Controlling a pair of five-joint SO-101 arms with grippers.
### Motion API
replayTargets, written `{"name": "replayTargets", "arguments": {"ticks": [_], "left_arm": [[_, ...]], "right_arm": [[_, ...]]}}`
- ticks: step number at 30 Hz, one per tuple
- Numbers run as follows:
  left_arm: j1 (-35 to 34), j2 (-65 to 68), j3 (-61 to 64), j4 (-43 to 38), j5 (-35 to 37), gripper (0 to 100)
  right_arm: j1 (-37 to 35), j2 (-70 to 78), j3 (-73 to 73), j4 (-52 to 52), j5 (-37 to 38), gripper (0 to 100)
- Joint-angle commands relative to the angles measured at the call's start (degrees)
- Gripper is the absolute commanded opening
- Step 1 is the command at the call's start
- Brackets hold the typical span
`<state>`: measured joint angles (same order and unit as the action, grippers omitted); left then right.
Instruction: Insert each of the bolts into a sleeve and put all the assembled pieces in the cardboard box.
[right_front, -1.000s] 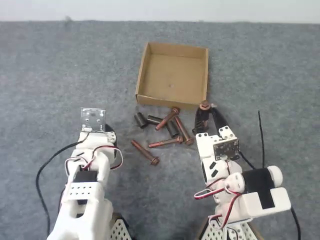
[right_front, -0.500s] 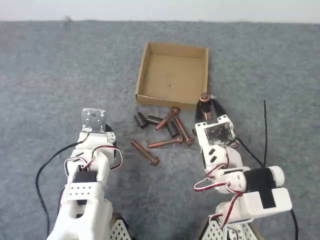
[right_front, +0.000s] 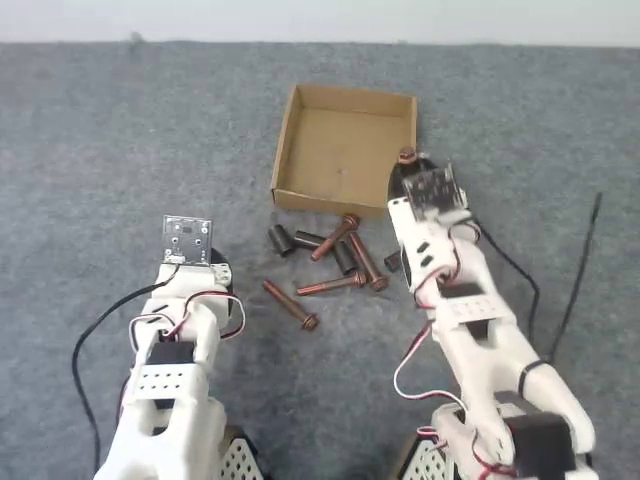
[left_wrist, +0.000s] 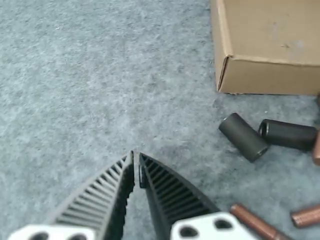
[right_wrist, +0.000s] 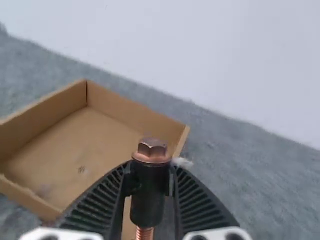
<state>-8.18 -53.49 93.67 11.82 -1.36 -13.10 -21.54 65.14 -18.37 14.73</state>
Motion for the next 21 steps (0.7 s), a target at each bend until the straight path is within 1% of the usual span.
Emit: {"name": "replayTargets", "arguments": {"ticks": [1, 5, 13, 21], "left_arm": [[-0.26, -1.58, -0.84, 0.18, -0.62, 1], [-0.35, -1.58, -0.84, 0.18, -0.62, 1], [-0.35, -1.58, -0.84, 0.18, -0.62, 1], [-0.35, -1.58, -0.84, 0.18, -0.53, 1]], "right_arm": [[0.57, -3.56, -9.23, 9.19, 0.18, 0.6], [0.57, 0.4, -16.79, 15.96, 0.26, 0.6], [-0.13, 11.3, -36.57, 30.46, 0.26, 0.6], [-2.77, 29.05, -59.6, 43.12, 0.26, 0.9]]}}
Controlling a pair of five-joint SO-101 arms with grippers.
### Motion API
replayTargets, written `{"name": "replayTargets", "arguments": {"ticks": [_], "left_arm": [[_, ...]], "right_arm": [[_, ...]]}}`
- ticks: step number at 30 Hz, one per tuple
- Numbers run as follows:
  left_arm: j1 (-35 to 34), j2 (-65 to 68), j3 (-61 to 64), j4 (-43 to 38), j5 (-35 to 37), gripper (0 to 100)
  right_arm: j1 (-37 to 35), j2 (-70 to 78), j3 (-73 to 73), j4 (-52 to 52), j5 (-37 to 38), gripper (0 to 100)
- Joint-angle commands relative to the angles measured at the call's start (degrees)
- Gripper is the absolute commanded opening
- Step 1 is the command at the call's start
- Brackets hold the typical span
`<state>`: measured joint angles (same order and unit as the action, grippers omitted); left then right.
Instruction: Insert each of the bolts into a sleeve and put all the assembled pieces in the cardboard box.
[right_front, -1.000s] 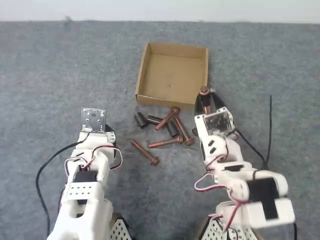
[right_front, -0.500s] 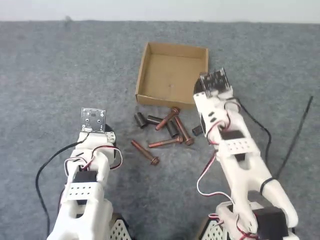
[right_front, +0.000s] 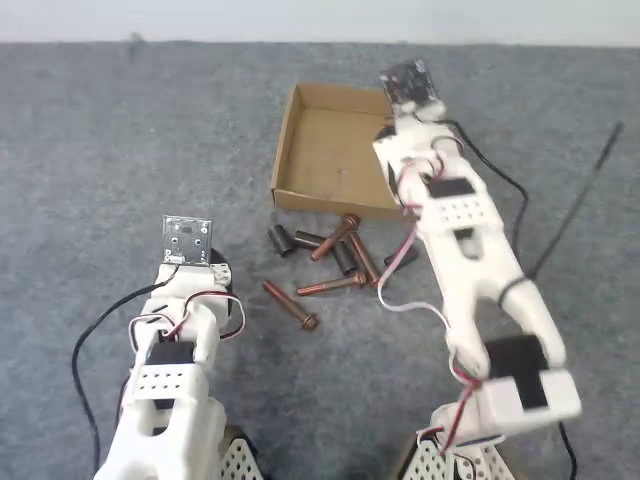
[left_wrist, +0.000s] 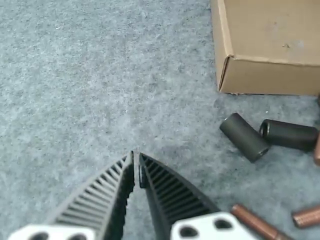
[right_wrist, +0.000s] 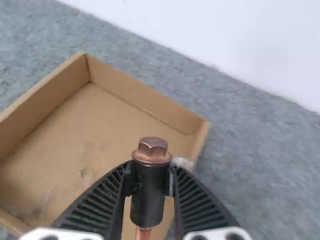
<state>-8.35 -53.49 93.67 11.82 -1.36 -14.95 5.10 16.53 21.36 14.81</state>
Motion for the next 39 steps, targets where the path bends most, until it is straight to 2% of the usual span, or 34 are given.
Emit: {"name": "replayTargets", "arguments": {"ticks": [1, 9, 13, 18, 21, 26, 35, 39], "left_arm": [[-0.18, -1.58, -0.84, 0.18, -0.53, 1], [-0.18, -1.58, -0.92, 0.09, -0.53, 1], [-0.18, -1.58, -0.92, 0.09, -0.62, 1], [-0.18, -1.58, -0.92, 0.09, -0.62, 1], [-0.18, -1.58, -0.92, 0.0, -0.62, 1], [-0.18, -1.49, -0.92, 0.0, -0.62, 1], [-0.18, -1.49, -1.01, 0.0, -0.62, 1], [-0.18, -1.49, -1.01, 0.0, -0.62, 1]], "right_arm": [[-1.19, 4.53, -13.54, 4.79, 0.18, 0.9], [-0.84, 18.51, -28.57, 12.09, -0.09, 0.9], [-1.01, 22.99, -32.26, 13.32, -5.36, 1.0], [-1.1, 26.68, -34.9, 15.16, -6.59, 1.1], [-0.84, 27.82, -34.9, 14.99, -6.68, 1.3], [-1.01, 28.18, -34.81, 15.6, -7.56, 9.9], [-1.1, 25.27, -34.99, 17.27, -7.56, 2.9], [-1.1, 21.41, -34.99, 23.08, -7.56, 0.6]]}}
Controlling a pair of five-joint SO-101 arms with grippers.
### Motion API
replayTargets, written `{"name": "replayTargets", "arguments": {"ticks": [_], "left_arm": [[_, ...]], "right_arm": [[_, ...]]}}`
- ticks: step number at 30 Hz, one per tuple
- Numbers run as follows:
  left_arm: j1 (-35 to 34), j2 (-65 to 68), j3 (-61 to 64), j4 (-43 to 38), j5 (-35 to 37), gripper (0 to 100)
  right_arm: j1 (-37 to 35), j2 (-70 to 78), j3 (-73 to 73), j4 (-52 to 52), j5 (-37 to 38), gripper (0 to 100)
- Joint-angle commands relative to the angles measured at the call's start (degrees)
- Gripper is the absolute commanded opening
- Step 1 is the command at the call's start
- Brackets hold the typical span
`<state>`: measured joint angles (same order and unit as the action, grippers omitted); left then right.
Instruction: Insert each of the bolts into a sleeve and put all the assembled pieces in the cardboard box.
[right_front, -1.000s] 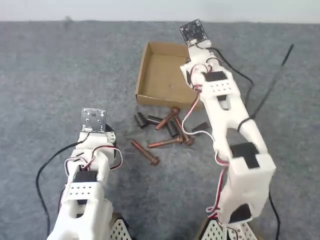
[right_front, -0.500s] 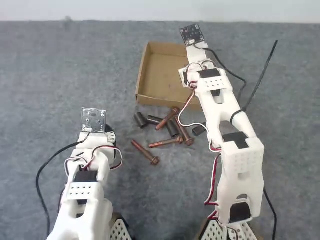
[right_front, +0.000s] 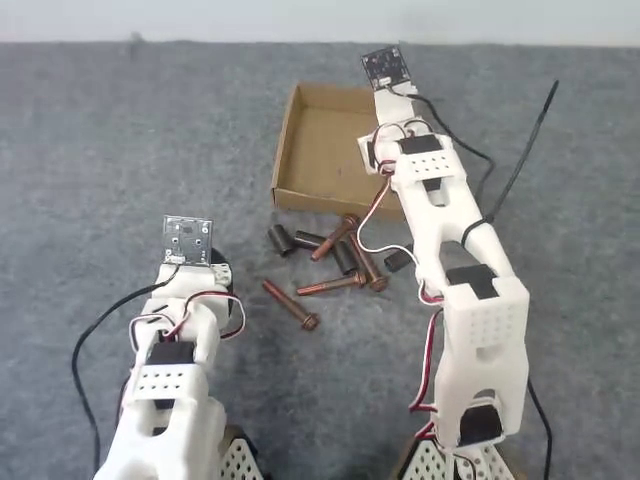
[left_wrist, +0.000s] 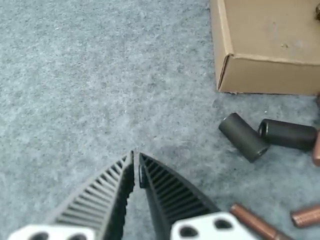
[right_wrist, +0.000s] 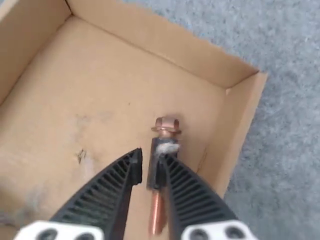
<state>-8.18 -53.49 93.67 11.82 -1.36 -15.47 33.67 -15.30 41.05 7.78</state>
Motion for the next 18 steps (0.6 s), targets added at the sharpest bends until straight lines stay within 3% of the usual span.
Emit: {"name": "replayTargets", "arguments": {"ticks": [1, 14, 18], "left_arm": [[-0.35, -1.49, -1.01, 0.0, -0.62, 1], [-0.35, -1.49, -1.01, 0.0, -0.7, 1], [-0.35, -1.49, -1.01, 0.0, -0.7, 1]], "right_arm": [[-0.66, -8.31, -3.16, 5.76, -0.53, 0.6], [-2.51, -19.91, -2.99, 41.71, -0.35, 0.6], [-2.59, -23.25, -2.02, 50.42, 4.04, 0.6]]}}
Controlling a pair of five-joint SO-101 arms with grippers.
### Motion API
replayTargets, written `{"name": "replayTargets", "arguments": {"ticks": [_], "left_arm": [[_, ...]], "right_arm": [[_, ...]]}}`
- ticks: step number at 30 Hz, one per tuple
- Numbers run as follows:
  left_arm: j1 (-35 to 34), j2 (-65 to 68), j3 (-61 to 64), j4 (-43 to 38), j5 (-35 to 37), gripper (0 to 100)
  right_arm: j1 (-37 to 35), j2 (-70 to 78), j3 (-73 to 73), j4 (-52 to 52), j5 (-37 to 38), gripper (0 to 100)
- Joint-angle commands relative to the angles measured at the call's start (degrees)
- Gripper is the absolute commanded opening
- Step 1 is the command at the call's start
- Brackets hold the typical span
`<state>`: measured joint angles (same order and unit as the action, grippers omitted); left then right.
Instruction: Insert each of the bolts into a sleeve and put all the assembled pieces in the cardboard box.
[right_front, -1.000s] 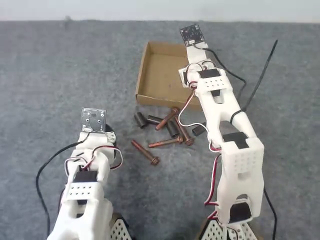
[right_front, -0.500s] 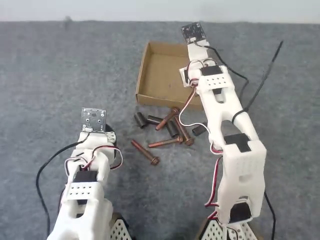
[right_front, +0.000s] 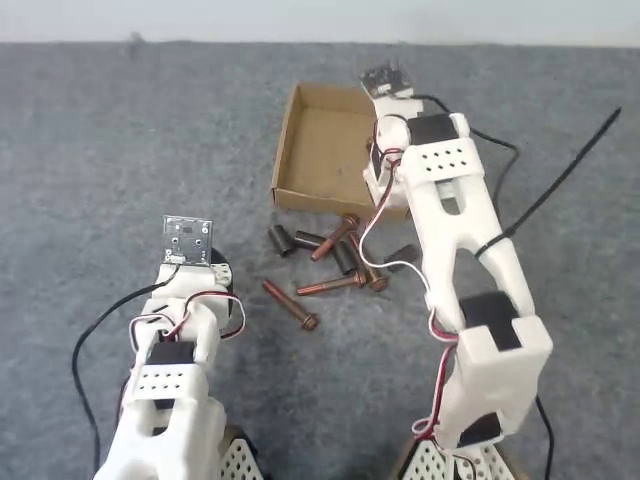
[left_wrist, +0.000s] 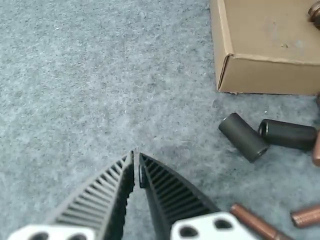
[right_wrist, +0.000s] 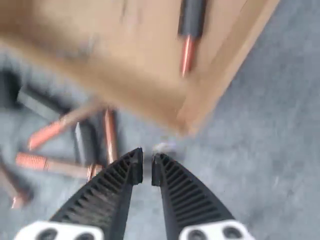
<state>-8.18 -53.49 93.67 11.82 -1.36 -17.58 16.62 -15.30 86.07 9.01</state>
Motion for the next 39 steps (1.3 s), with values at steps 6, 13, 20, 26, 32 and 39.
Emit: {"name": "replayTargets", "arguments": {"ticks": [6, 13, 20, 26, 32, 39], "left_arm": [[-0.35, -1.49, -0.92, 0.0, -0.7, 1], [-0.35, -1.49, -0.92, 0.0, -0.7, 1], [-0.35, -1.49, -0.92, 0.0, -0.7, 1], [-0.35, -1.49, -0.92, 0.0, -0.7, 1], [-0.35, -1.49, -0.92, 0.0, -0.7, 1], [-0.35, -1.49, -0.92, 0.0, -0.7, 1]], "right_arm": [[-0.57, -17.45, 9.67, 6.55, 3.96, 0.6], [-0.4, -31.08, 28.4, -0.31, 4.04, 0.6], [-0.31, -37.49, 39.38, -2.95, 15.82, 0.6], [-0.04, -40.31, 45.01, -6.29, 32.88, 0.6], [-0.4, -40.48, 47.03, -11.03, 42.81, 0.7], [-0.4, -34.95, 46.95, -11.12, 51.43, 6.3]]}}
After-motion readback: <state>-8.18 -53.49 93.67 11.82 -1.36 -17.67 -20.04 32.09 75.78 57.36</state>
